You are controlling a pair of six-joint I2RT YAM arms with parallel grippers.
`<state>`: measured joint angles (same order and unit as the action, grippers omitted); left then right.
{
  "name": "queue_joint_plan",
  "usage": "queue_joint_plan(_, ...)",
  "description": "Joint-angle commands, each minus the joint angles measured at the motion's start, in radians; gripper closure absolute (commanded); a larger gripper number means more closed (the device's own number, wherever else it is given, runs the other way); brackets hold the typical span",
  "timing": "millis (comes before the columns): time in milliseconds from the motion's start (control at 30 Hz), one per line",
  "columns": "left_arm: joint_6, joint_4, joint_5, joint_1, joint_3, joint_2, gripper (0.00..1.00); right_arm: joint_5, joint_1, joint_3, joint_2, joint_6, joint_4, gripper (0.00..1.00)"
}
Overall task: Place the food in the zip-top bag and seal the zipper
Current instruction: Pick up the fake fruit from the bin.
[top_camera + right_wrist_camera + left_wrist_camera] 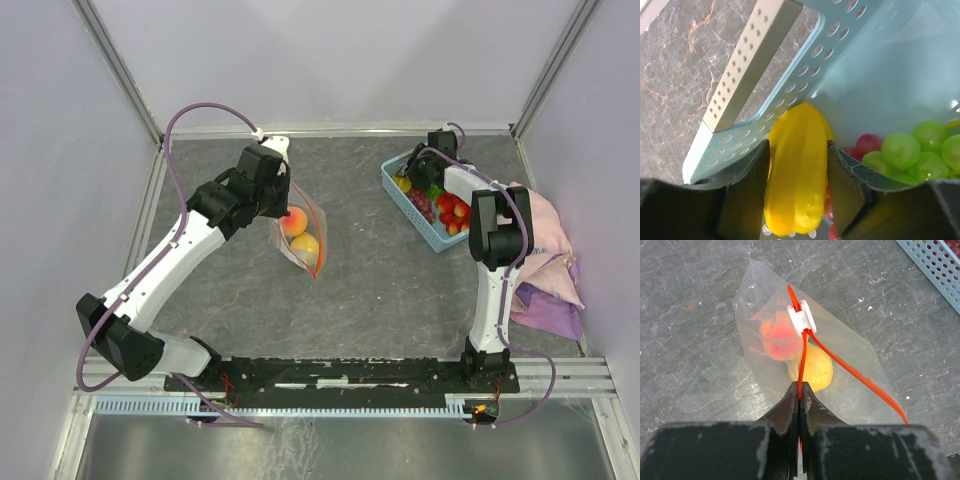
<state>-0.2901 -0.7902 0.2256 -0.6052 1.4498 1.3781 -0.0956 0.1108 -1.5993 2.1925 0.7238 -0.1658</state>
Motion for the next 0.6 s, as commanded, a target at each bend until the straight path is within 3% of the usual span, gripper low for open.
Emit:
queue_joint_plan(0, 0.029, 0.04, -0.02, 0.005, 0.005, -0.025, 0.97, -0.059, 0.003, 0.016, -0.039, -0.051, -0.02, 0.51)
queue_joint_plan(567, 0.016, 0.041, -0.055, 0.006, -0.002, -0.054, 0.97, -0.044, -0.021, 0.176, -0.284, -0.161, 0.005, 0.75)
